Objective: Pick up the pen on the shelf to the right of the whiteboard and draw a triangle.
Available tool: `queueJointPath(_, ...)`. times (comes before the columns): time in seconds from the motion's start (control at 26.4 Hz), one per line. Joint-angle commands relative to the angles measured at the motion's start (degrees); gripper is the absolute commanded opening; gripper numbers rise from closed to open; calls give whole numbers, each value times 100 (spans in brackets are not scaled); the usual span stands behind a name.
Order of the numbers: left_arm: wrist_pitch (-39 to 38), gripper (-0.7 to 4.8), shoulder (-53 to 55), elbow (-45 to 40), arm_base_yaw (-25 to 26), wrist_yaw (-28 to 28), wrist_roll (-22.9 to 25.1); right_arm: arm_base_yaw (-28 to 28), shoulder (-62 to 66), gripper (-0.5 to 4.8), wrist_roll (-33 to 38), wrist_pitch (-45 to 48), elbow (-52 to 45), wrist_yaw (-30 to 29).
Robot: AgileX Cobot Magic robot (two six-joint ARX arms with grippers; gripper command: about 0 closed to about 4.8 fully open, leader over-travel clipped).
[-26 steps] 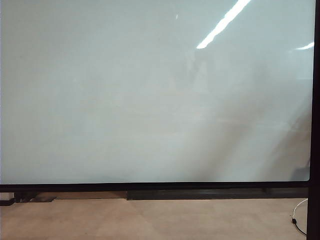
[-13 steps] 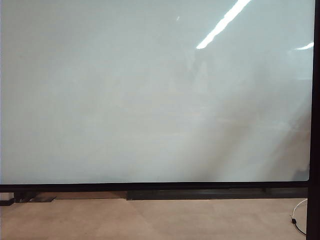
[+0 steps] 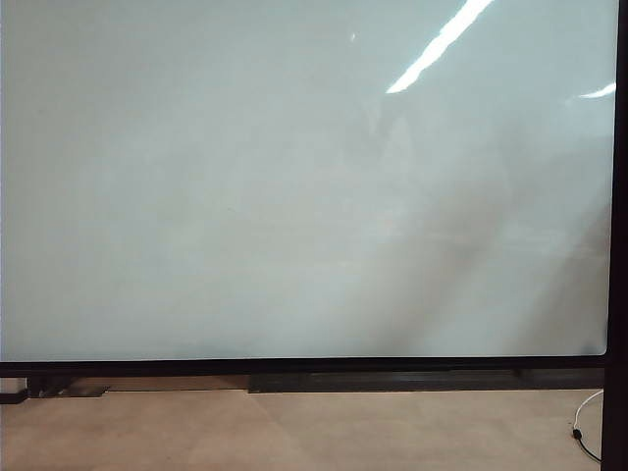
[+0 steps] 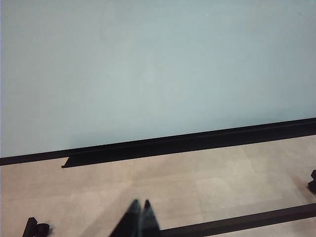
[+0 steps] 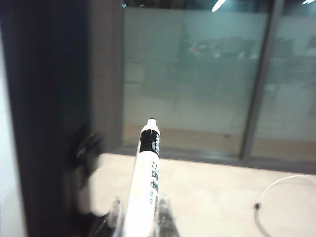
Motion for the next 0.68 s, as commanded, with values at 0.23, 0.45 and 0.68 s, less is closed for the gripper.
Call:
queueJointPath(0.23,-48,-5,0,11,-2,2,4,-382,-2481,-4,-275,15,-1744,1427)
queueJointPath(0.45,-48,-5,0,11,-2,2,2,280,-5447,-5,503,-1493,-2951,1362)
queueJointPath(0.68,-48,-5,0,11,-2,2,4,2236,-6024,-5,1681,-1641,-2944,1438)
